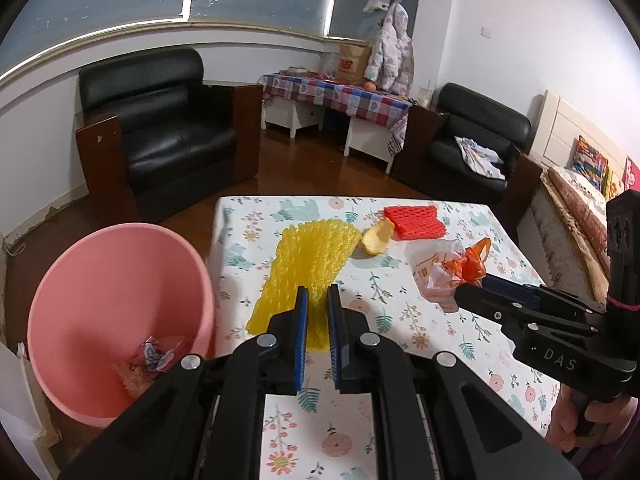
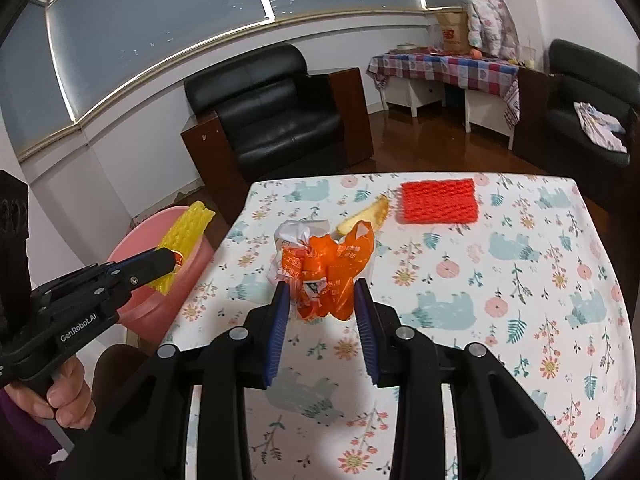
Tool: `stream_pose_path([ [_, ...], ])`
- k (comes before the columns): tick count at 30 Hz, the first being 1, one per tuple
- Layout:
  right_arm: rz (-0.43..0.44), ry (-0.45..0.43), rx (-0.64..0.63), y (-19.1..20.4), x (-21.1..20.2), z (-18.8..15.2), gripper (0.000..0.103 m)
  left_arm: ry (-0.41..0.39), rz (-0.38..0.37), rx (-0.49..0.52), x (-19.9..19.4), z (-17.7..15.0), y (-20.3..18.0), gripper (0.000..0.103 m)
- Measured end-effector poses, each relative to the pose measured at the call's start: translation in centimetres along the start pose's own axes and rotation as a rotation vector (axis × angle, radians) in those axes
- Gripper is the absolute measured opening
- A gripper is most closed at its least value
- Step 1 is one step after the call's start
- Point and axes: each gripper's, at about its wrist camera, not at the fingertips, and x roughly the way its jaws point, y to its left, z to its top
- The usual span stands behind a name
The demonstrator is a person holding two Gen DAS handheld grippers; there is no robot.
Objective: Collect trash
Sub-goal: 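Carry the yellow net with the left tool while the right tool carries the orange wrapper to the bin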
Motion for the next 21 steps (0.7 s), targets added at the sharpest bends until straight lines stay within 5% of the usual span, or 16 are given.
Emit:
stream_pose_path([
  [21,0.148,0.039,-0.143,9.6,4.6,3.7,0.034,-0.090,0.149,-0.188,-4.5,-0.9,10.5,0.009],
])
